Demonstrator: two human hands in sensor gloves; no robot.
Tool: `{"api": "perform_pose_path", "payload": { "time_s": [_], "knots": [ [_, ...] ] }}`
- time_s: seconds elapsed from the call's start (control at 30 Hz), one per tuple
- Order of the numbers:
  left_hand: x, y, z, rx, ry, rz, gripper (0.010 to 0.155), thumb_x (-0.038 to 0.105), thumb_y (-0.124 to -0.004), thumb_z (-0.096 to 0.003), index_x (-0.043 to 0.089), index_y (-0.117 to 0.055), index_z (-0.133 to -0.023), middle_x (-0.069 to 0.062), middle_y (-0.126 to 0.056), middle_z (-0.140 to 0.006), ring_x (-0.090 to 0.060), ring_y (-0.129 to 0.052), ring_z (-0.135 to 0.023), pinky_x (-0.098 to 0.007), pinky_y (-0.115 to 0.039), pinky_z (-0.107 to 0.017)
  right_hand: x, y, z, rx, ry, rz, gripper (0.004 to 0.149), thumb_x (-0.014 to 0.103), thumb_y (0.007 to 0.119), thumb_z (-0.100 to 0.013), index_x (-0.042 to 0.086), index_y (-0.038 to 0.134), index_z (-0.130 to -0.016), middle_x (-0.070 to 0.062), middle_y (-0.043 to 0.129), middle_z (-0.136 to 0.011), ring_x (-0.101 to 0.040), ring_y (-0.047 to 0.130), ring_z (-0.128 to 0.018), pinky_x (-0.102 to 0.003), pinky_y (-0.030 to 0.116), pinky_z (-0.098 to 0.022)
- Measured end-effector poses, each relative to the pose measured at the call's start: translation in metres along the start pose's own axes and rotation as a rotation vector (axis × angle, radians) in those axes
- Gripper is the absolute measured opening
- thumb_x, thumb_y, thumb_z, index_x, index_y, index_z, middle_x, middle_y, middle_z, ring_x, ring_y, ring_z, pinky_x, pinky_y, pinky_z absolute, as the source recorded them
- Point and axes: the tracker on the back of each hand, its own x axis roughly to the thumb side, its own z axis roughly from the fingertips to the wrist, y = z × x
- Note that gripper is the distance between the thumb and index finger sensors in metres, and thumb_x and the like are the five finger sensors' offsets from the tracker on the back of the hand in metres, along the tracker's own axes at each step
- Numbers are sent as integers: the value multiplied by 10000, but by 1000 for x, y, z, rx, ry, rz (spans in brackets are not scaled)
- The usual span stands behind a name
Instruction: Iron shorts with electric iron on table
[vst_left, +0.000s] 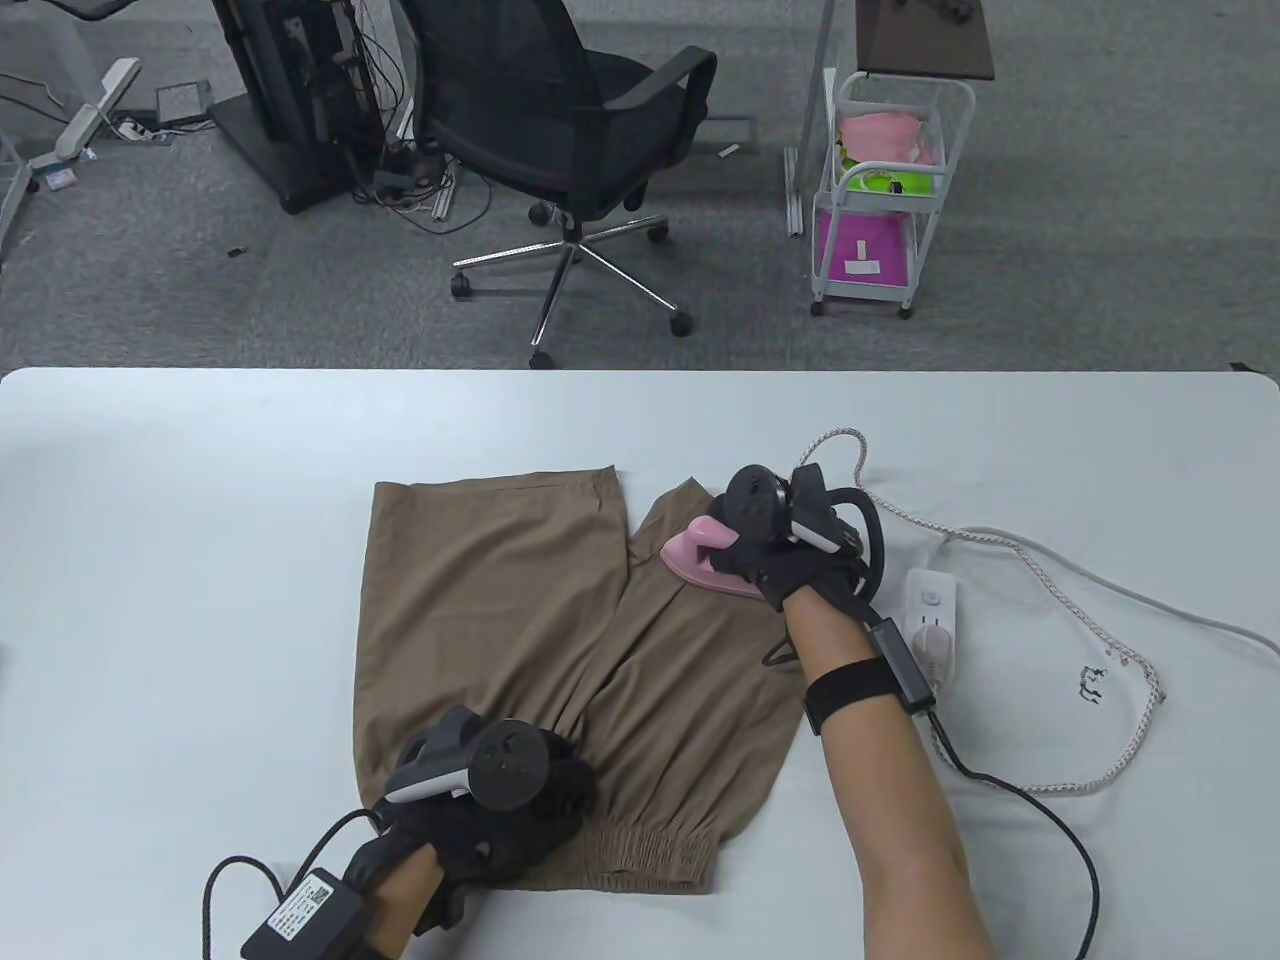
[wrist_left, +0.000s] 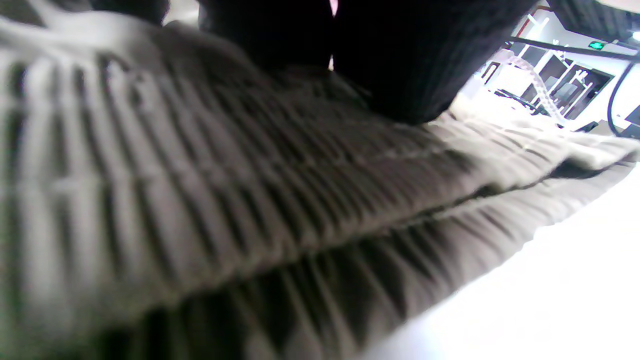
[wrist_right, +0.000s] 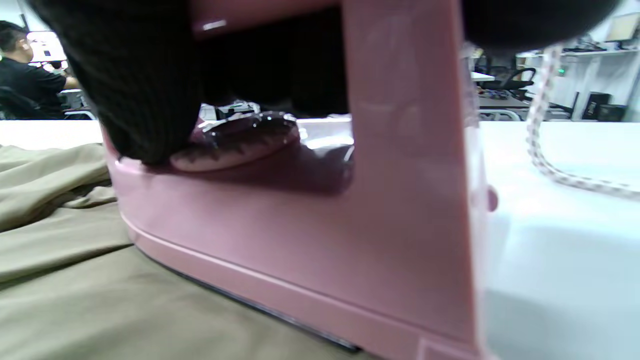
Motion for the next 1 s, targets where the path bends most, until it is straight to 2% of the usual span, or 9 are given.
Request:
{"api": "perform_pose_path", "payload": {
  "time_s": [0.17,0.33,0.8,1.0],
  "knots": [
    [0,0,0,-1,0,1,571,457,-819,-513,371,-624,-1042,55,-558,-1094,-243,-592,-965,-632,-456,-766,-10,4,7,-36,17,-69,533,531,974,-441,400,789,-923,104,891,-742,-172,968,-507,-516,815,-302],
    [0,0,-1,0,1,3,569,456,-818,-513,373,-625,-1041,55,-559,-1093,-243,-593,-964,-632,-456,-765,2,7,5,-72,4,-155,538,527,976,-442,393,786,-927,98,888,-743,-177,965,-505,-518,811,-299],
    [0,0,-1,1,3,1,568,457,-815,-514,373,-622,-1041,56,-557,-1093,-240,-592,-965,-630,-457,-766,110,16,-18,-46,-164,-139,553,536,965,-454,394,762,-948,101,878,-756,-172,962,-510,-509,813,-296],
    [1,0,-1,3,7,-5,566,457,-815,-514,377,-622,-1040,55,-559,-1092,-239,-595,-963,-627,-461,-765,136,21,-19,-17,-208,-73,552,545,964,-457,393,766,-949,103,884,-746,-159,968,-489,-494,819,-275]
  ]
}}
